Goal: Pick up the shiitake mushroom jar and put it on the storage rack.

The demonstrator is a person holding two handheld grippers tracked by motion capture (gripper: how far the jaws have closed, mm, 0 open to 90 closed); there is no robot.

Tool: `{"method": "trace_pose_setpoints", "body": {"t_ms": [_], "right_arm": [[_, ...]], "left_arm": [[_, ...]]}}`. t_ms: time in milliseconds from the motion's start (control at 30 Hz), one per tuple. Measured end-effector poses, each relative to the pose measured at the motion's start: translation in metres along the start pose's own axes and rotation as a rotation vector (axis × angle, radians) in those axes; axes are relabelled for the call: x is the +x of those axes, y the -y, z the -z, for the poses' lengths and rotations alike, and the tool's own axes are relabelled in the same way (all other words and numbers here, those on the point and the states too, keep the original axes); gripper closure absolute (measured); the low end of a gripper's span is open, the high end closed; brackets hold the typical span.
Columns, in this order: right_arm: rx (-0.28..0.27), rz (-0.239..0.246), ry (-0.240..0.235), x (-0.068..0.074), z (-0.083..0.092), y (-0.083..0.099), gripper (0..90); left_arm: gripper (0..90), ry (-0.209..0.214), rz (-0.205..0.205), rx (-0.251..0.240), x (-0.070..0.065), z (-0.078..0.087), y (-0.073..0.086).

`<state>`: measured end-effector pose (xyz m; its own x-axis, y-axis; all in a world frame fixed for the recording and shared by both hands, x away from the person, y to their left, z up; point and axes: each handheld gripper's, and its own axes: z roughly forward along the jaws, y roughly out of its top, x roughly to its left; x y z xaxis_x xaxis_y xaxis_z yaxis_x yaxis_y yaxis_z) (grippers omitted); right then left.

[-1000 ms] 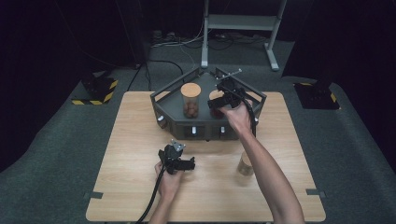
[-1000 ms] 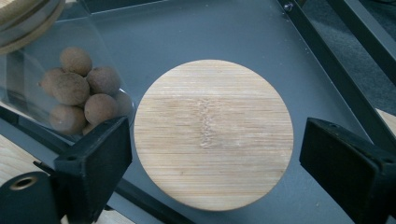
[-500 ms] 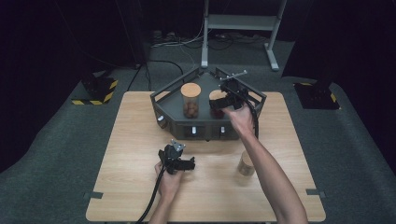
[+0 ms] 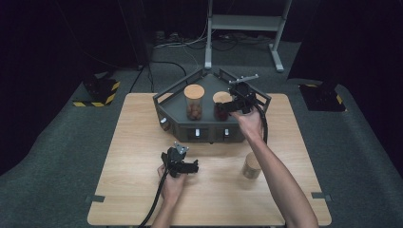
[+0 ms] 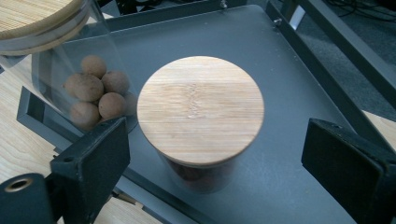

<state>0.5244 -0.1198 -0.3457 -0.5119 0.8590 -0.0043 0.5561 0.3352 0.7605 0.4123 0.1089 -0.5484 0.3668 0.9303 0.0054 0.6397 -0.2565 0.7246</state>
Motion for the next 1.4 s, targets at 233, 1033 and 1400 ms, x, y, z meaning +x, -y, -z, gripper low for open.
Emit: {"method": "trace_pose_setpoints", "body": {"t_ms": [233, 1033, 1400], "right_arm": [[-0.02, -0.001, -0.013, -0.003, 0.007, 0.003, 7.3], [-0.073, 0.002, -0.005, -0.011, 0.022, 0.015, 7.9], [-0.088, -0.01, -0.02, -0.017, 0.028, 0.022, 8.6]], "left_arm": [[2.2, 0.0, 0.0, 0.0, 0.0, 0.0, 0.0], [2.2, 0.0, 0.001, 0.0, 0.0, 0.0, 0.0], [2.2, 0.0, 0.002, -0.002, 0.0, 0.0, 0.0]]}}
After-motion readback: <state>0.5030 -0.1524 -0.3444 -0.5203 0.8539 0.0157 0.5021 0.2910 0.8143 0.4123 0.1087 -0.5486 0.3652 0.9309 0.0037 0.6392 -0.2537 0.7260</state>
